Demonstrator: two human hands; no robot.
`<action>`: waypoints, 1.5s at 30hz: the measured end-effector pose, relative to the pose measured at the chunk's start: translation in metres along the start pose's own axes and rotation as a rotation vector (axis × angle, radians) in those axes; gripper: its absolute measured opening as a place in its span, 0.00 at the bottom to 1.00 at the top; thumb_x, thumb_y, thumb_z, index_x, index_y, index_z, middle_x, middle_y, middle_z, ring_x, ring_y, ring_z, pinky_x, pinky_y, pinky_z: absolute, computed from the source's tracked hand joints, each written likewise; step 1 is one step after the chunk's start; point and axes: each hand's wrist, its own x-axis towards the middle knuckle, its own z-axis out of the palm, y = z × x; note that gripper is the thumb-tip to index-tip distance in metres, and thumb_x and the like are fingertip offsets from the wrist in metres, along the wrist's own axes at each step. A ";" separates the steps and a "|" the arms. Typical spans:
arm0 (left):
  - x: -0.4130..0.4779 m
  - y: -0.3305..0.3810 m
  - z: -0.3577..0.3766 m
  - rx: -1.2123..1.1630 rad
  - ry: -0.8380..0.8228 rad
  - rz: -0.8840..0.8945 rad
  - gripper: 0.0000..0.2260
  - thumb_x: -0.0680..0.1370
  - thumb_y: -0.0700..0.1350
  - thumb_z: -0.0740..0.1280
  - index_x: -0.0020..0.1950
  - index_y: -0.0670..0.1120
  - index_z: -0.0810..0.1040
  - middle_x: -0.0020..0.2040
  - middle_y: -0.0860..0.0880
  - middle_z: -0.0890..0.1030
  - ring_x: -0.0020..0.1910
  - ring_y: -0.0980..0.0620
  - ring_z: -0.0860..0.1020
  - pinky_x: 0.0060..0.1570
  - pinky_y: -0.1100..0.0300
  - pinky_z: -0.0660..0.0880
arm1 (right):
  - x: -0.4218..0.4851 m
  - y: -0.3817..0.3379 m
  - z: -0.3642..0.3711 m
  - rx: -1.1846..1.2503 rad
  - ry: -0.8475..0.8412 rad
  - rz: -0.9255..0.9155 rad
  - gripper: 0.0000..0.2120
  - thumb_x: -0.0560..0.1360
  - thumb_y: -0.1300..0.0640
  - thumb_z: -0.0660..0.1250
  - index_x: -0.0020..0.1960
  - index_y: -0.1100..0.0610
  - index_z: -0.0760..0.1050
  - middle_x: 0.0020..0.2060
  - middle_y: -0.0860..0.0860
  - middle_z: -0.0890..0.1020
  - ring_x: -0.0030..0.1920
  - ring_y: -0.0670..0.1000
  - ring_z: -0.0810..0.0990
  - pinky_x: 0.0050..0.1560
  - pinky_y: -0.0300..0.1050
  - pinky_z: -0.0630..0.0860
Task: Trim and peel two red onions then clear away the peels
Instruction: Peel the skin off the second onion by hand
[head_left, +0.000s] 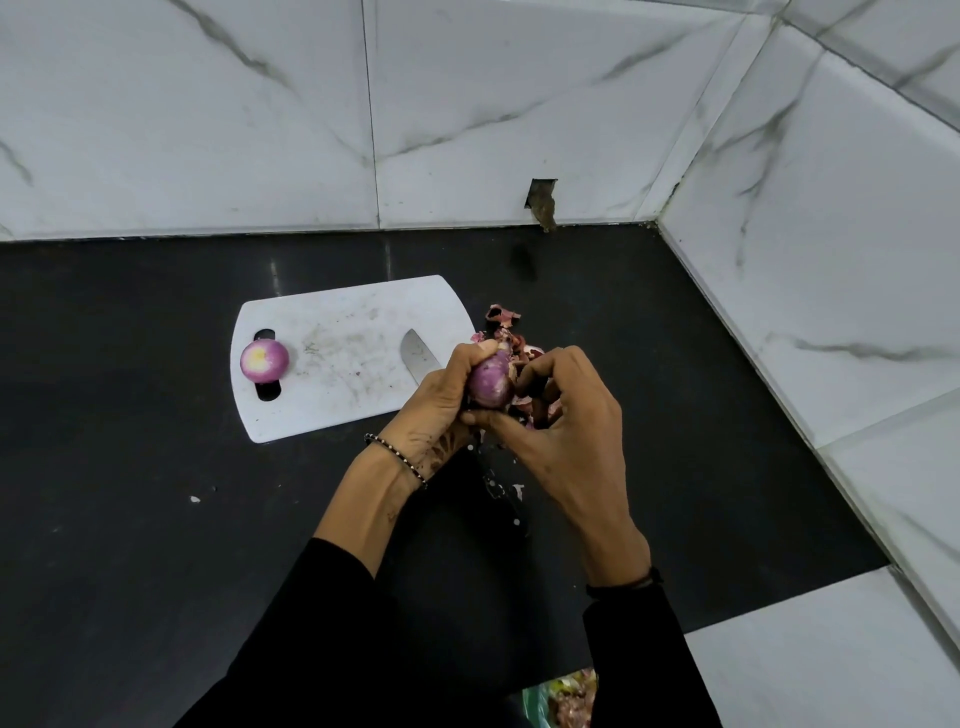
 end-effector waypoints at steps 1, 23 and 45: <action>0.000 0.000 0.000 -0.005 0.005 -0.003 0.17 0.76 0.54 0.69 0.34 0.44 0.84 0.33 0.47 0.81 0.27 0.55 0.78 0.26 0.66 0.73 | 0.000 0.000 0.000 -0.003 -0.008 -0.006 0.22 0.64 0.47 0.82 0.46 0.47 0.70 0.43 0.38 0.72 0.40 0.44 0.73 0.35 0.37 0.73; 0.006 -0.009 -0.001 0.005 0.024 -0.008 0.17 0.69 0.58 0.72 0.39 0.43 0.86 0.42 0.42 0.84 0.42 0.49 0.81 0.48 0.56 0.77 | -0.004 0.007 0.005 0.016 -0.041 0.006 0.17 0.68 0.61 0.80 0.45 0.57 0.72 0.40 0.48 0.77 0.39 0.47 0.75 0.40 0.33 0.74; 0.010 -0.011 0.000 0.031 0.043 0.011 0.18 0.79 0.52 0.66 0.36 0.43 0.84 0.34 0.45 0.82 0.30 0.54 0.80 0.31 0.64 0.75 | -0.008 0.011 0.006 -0.057 -0.039 -0.066 0.17 0.69 0.63 0.79 0.47 0.59 0.71 0.43 0.51 0.77 0.41 0.50 0.76 0.42 0.43 0.78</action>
